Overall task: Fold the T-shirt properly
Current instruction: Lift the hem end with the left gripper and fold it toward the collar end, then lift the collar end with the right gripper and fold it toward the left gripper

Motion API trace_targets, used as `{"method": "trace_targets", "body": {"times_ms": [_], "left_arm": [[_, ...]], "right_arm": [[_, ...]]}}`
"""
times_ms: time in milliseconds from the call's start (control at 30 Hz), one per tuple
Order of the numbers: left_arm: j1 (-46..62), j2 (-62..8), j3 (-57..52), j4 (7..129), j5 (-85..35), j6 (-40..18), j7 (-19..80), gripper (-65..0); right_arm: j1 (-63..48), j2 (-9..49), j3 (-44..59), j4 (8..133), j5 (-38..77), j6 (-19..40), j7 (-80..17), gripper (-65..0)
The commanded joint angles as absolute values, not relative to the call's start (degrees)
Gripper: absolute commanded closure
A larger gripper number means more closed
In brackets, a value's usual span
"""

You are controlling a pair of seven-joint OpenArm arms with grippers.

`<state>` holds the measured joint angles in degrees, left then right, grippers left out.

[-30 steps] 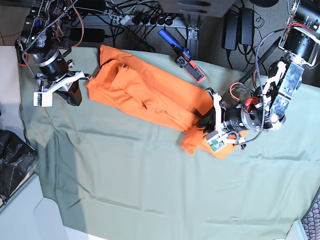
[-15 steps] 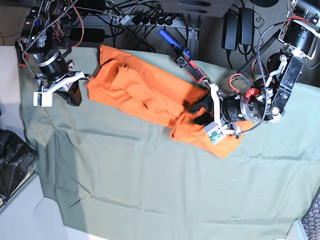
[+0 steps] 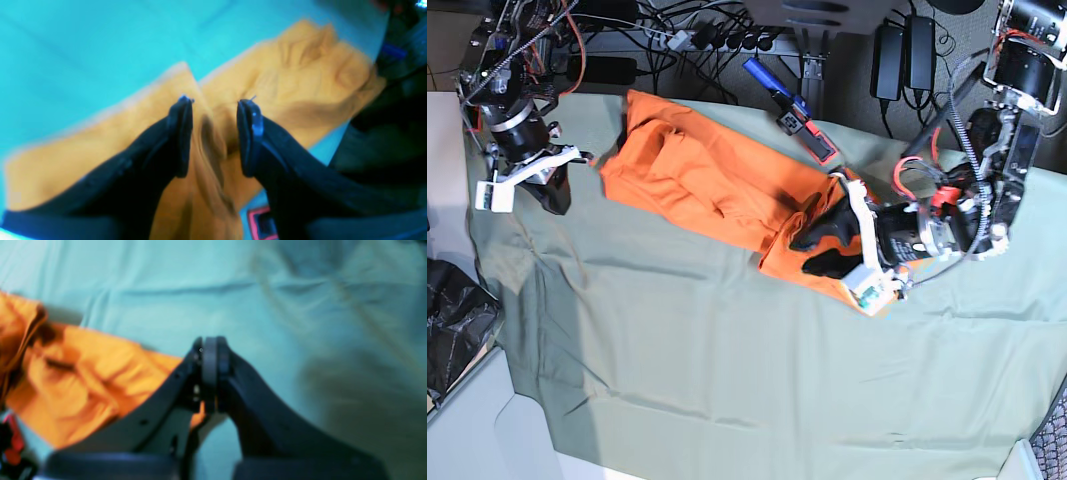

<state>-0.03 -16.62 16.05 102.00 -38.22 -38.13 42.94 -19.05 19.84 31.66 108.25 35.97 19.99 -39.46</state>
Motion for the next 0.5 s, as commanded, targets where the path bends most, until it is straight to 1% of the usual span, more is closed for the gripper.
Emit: {"method": "trace_targets", "body": {"times_ms": [0, 167, 267, 300, 400, 433, 467], "left_arm": [[-0.7, -17.3, 15.3, 103.6, -39.7, -40.0, 42.1, -25.8], [-0.6, -18.3, 14.9, 104.4, -41.1, -40.0, 42.3, -25.8], [-0.6, -18.3, 14.9, 104.3, -40.6, -40.0, 42.3, -25.8], [-0.5, -18.3, 14.9, 104.3, -40.2, -40.0, 42.3, -25.8], [0.1, -18.3, 14.9, 104.3, -39.7, -40.0, 42.3, -25.8], [0.2, -18.3, 14.9, 104.3, -39.6, -40.0, 42.3, -25.8], [0.4, -18.3, 14.9, 104.3, -39.6, -40.0, 42.3, -25.8]], "right_arm": [[-18.8, 20.8, 33.6, 108.9, 36.4, 22.0, -38.0, 0.0], [-19.0, 20.8, 40.2, 104.9, 36.1, 21.2, -38.5, 0.0], [-20.6, 20.9, 41.0, 100.9, 39.4, 21.2, -39.3, 0.0], [-21.6, 20.9, 40.3, 99.9, 41.2, 21.2, -39.4, -4.9], [-25.7, 20.9, 36.4, 99.2, 45.4, 21.2, -40.8, -25.4], [-26.8, 20.9, 34.8, 99.3, 46.8, 21.2, -41.1, -31.0], [-27.7, 20.9, 33.2, 99.4, 48.1, 21.2, -41.5, -35.2]]}}
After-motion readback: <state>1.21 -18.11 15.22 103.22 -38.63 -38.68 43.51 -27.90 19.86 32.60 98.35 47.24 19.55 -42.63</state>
